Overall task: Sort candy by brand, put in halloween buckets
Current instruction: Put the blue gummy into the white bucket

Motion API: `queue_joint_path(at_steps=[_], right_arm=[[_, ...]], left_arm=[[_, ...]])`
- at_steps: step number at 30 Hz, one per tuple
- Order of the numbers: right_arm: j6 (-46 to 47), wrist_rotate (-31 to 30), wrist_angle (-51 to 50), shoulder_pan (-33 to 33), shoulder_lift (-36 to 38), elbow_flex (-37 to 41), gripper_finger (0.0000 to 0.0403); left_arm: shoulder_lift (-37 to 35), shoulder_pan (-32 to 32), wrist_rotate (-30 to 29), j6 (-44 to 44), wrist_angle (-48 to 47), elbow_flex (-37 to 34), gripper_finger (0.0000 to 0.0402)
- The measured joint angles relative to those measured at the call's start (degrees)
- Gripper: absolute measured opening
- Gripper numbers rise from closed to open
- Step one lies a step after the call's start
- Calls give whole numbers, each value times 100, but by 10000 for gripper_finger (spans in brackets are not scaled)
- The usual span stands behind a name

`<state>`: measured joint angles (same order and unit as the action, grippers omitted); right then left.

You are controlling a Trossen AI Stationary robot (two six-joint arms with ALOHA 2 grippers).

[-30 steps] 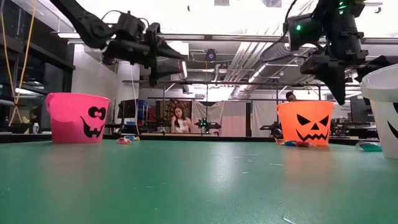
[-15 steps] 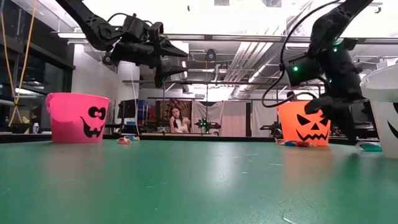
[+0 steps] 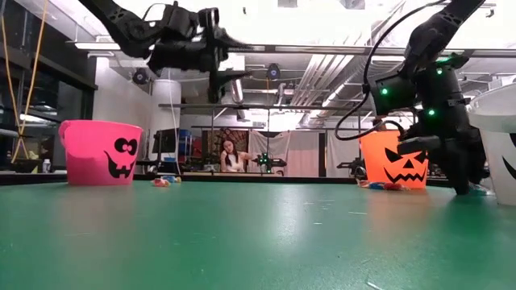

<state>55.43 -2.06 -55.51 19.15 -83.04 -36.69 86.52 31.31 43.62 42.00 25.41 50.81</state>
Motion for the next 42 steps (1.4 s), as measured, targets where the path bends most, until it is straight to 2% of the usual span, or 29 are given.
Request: queue_joint_path(at_steps=[2,8,11,15,18,21,26,29,31,34,37,42], right_arm=[[-384,-326,-27,-132,91,-122,21],[-1053,-810,104,-536,595,-1121,18],[-1305,-896,378,-890,986,-1759,5],[-1443,-841,254,-1726,1394,-2380,8],[-764,-836,50,-2578,1592,-2546,3],[351,-817,-113,-3596,1630,-2486,3],[2987,-894,-492,-5284,1434,-2368,1],[4449,-1066,-877,-5977,1236,-2365,0],[5273,-1053,-1315,-6239,1064,-2365,0],[5886,-594,-1858,-6376,837,-2365,0],[6105,-306,-2225,-6350,672,-2365,0],[6124,-404,-2207,-6220,653,-2365,0]], left_arm=[[-21,-365,-318,269,478,-1,197],[-106,-1411,-1324,1050,1653,-1,197],[-232,-1860,-1624,1136,1685,-1,197],[-477,-2370,-1948,1017,1540,-1,197],[-632,-2688,-2239,799,1315,-1,197],[-798,-2928,-2282,674,1033,-1,197],[-1169,-3377,-2278,486,466,-1,197],[-1462,-3714,-2305,210,35,-1,197],[-1631,-3942,-2475,33,-266,-1,197],[-1817,-4275,-2773,-245,-651,-3,197],[-1910,-4571,-3113,-324,-845,-3,197],[-1905,-4949,-3591,-328,-877,-5,197]])
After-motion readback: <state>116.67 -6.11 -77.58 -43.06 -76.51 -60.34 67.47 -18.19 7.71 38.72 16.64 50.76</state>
